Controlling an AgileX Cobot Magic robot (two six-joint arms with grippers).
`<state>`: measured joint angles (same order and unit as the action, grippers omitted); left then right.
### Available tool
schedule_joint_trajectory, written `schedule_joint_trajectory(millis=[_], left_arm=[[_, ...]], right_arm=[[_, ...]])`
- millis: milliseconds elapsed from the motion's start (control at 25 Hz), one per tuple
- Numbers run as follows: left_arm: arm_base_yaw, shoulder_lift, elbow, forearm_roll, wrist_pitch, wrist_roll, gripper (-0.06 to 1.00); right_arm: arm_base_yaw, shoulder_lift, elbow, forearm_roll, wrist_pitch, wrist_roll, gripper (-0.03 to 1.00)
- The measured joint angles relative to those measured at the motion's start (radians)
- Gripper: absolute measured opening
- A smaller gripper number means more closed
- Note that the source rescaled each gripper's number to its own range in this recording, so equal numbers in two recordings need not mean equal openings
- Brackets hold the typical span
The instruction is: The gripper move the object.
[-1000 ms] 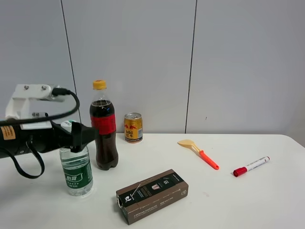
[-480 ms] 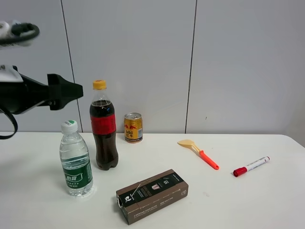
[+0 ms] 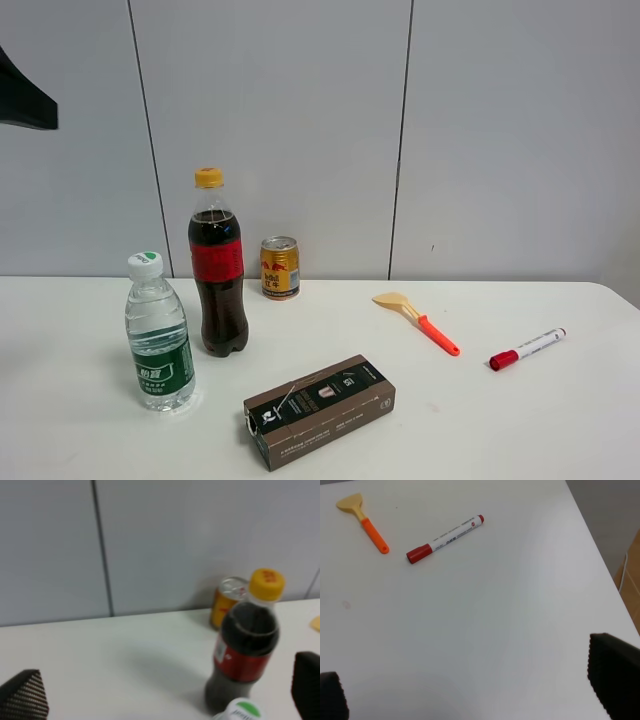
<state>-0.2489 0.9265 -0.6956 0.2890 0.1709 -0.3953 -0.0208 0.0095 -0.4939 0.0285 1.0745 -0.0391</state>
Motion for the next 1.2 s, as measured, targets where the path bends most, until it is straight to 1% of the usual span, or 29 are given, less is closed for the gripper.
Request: schedule_joint_trajectory(millis=[40,160,240,360,440,520,680,760,840,920,1040,1200], left_arm=[[0.0,-0.016,-0.033,0.0,0.071,0.028,1.0],[0.0,-0.049,-0.11,0.0,0.222,0.134,1.0],[0.0,-0.066,-0.139,0.0,0.284,0.23,1.0],[0.0,-0.095,-0.148,-0.005,0.366,0.373,1.0],[0.0,-0.118,-0.148,-0.048,0.421,0.445,1.0],[0.0,-0.144,-0.148,-0.128,0.486,0.492,1.0],[0.0,-0.208,-0.148,-0.301,0.671,0.523,1.0],[0.0,-0.245,-0.149,-0.337,0.768,0.527,1.0],[0.0,-0.282,-0.149,-0.346,0.839,0.528,1.0],[0.0,-0.329,-0.149,-0.349,0.877,0.528,1.0],[0.0,-0.431,-0.145,-0.34,0.892,0.528,1.0],[0.0,-0.602,-0.068,-0.31,0.895,0.502,1.0]], right_arm=[[0.0,0.0,0.0,0.0,0.0,0.0,1.0],[0.0,0.0,0.0,0.0,0.0,0.0,1.0],[0.0,0.0,0.0,0.0,0.0,0.0,1.0],[0.0,0.0,0.0,0.0,0.0,0.0,1.0],[0.0,0.0,0.0,0.0,0.0,0.0,1.0],[0.0,0.0,0.0,0.0,0.0,0.0,1.0],[0.0,0.0,0.0,0.0,0.0,0.0,1.0],[0.0,0.0,0.0,0.0,0.0,0.0,1.0],[0.0,0.0,0.0,0.0,0.0,0.0,1.0],[0.0,0.0,0.0,0.0,0.0,0.0,1.0],[0.0,0.0,0.0,0.0,0.0,0.0,1.0],[0.0,0.0,0.0,0.0,0.0,0.0,1.0]])
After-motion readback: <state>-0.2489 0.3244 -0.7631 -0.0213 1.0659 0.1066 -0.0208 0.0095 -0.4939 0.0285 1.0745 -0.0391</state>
